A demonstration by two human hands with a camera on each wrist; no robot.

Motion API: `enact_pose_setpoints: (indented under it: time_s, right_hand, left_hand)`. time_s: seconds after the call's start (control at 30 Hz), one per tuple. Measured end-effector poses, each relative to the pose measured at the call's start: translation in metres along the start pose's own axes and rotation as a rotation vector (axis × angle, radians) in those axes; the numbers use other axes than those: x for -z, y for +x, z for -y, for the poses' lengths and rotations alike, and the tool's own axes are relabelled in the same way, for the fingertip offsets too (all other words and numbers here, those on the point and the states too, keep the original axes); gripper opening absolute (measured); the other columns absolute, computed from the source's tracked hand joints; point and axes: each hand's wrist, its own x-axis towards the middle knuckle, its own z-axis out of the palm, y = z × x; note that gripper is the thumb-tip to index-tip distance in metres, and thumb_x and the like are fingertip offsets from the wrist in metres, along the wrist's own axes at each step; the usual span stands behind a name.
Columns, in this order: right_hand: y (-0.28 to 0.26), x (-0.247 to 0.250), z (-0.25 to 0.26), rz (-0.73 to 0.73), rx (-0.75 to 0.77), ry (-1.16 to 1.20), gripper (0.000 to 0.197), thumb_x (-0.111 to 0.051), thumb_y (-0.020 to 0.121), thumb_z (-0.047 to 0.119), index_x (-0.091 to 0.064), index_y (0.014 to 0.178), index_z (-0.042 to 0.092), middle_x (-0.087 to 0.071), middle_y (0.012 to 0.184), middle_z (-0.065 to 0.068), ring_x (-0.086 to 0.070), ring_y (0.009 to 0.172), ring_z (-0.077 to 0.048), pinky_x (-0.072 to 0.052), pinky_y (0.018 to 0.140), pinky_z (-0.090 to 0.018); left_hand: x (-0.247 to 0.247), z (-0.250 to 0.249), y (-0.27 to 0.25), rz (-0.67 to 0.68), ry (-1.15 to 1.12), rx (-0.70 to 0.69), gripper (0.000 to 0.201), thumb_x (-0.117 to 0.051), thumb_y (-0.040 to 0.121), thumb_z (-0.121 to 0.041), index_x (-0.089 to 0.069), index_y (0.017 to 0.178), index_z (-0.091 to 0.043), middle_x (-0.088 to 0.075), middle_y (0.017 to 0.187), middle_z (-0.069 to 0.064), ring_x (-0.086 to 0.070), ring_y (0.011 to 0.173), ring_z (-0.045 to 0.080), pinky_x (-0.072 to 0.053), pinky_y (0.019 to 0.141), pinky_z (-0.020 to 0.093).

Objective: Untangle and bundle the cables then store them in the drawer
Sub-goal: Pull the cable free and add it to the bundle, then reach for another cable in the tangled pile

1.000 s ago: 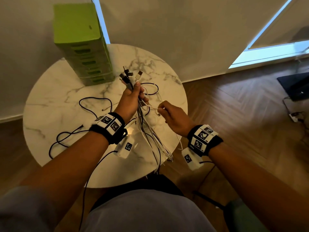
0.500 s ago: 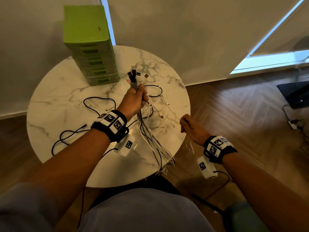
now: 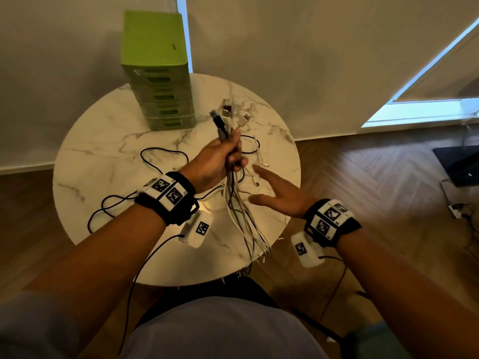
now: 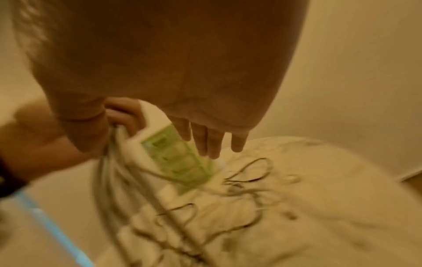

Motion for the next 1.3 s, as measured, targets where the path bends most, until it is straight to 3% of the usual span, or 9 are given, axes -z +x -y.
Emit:
enact_pose_setpoints:
  time_s: [0.17,0.33,0.5,0.63,0.8,1.0,1.1,1.2,1.3]
  right_hand:
    - [0.028,-0.04,0.082,-0.069,0.14,0.263,0.024,-0.05,0.098,0.017,-0.046,0.121,0.01,-0.066,0.108,-0.004,-0.065,0.1,-0.02,-0.052,0.097,-0.048]
    - [0.035,-0.061,0.125,-0.085,0.185,0.557,0.013,-0.041,0.097,0.011,-0.044,0.105,0.021,-0.046,0.078,-0.002,-0.044,0.062,-0.022,-0.045,0.058,-0.04]
    - [0.046,-0.071,0.161,0.202,0.128,0.652,0.014,-0.042,0.094,0.008,-0.049,0.087,0.018,-0.038,0.058,0.009,-0.032,0.055,-0.014,-0.029,0.052,-0.029]
    - [0.053,-0.073,0.188,0.336,0.127,0.609,0.018,-0.033,0.095,0.0,-0.045,0.093,0.013,-0.027,0.058,0.002,-0.021,0.05,-0.015,-0.016,0.054,-0.035]
    - [0.066,-0.086,0.211,0.43,0.135,0.511,0.012,-0.037,0.099,0.004,-0.044,0.104,0.012,-0.031,0.06,-0.001,-0.032,0.05,-0.016,-0.041,0.052,-0.032]
    - [0.085,-0.113,0.227,0.409,0.045,0.537,0.008,-0.046,0.103,0.019,-0.046,0.099,0.012,-0.039,0.067,-0.002,-0.041,0.056,-0.018,-0.043,0.059,-0.033]
    - [0.098,-0.116,0.228,0.351,0.017,0.569,0.027,-0.047,0.103,0.024,-0.041,0.077,0.018,-0.038,0.057,0.006,-0.036,0.049,-0.013,-0.037,0.057,-0.032]
    - [0.105,-0.111,0.231,0.341,0.038,0.669,0.029,-0.047,0.099,0.019,-0.037,0.071,0.019,-0.031,0.056,0.003,-0.028,0.051,-0.015,-0.033,0.057,-0.034]
    - [0.108,-0.108,0.235,0.388,0.063,0.777,0.032,-0.047,0.095,0.017,-0.038,0.065,0.021,-0.025,0.058,0.002,-0.022,0.051,-0.014,-0.028,0.054,-0.032]
  left_hand:
    - [0.014,-0.009,-0.021,0.007,0.619,-0.139,0.049,-0.034,0.107,-0.045,-0.07,0.112,-0.012,-0.068,0.108,0.005,-0.06,0.109,0.013,-0.045,0.094,0.017]
    - [0.054,-0.024,-0.044,-0.254,0.452,-0.178,0.03,-0.065,0.096,-0.037,-0.065,0.118,-0.016,-0.074,0.096,-0.012,-0.069,0.094,0.001,-0.052,0.091,0.026]
    - [0.091,-0.046,-0.071,-0.395,0.123,-0.481,0.118,-0.087,0.075,-0.005,-0.006,0.155,-0.036,-0.05,0.147,0.014,-0.068,0.114,0.032,-0.055,0.098,0.045]
    - [0.109,-0.074,-0.092,-0.423,0.437,-0.592,0.071,-0.083,0.08,-0.005,-0.05,0.142,-0.014,-0.063,0.13,0.009,-0.068,0.105,0.012,-0.053,0.096,0.029]
    - [0.129,-0.082,-0.107,-0.528,0.635,-0.616,0.013,-0.069,0.09,-0.006,-0.072,0.102,-0.01,-0.071,0.096,0.005,-0.067,0.083,0.015,-0.054,0.075,0.029]
    - [0.144,-0.085,-0.122,-0.578,0.725,-0.567,0.027,-0.053,0.084,-0.024,-0.058,0.077,0.002,-0.06,0.076,0.014,-0.061,0.075,0.022,-0.047,0.07,0.028]
    - [0.151,-0.088,-0.126,-0.56,0.671,-0.557,0.01,-0.058,0.091,-0.013,-0.063,0.096,-0.006,-0.063,0.088,0.001,-0.061,0.078,0.015,-0.05,0.076,0.031]
    - [0.164,-0.085,-0.135,-0.534,0.522,-0.581,0.069,-0.076,0.088,-0.027,-0.037,0.144,-0.03,-0.052,0.14,0.004,-0.06,0.117,0.013,-0.054,0.092,0.03]
    - [0.166,-0.062,-0.149,-0.512,0.083,-0.544,0.125,-0.085,0.067,-0.058,0.0,0.157,-0.036,-0.025,0.163,0.011,-0.041,0.143,0.026,-0.053,0.1,0.038]
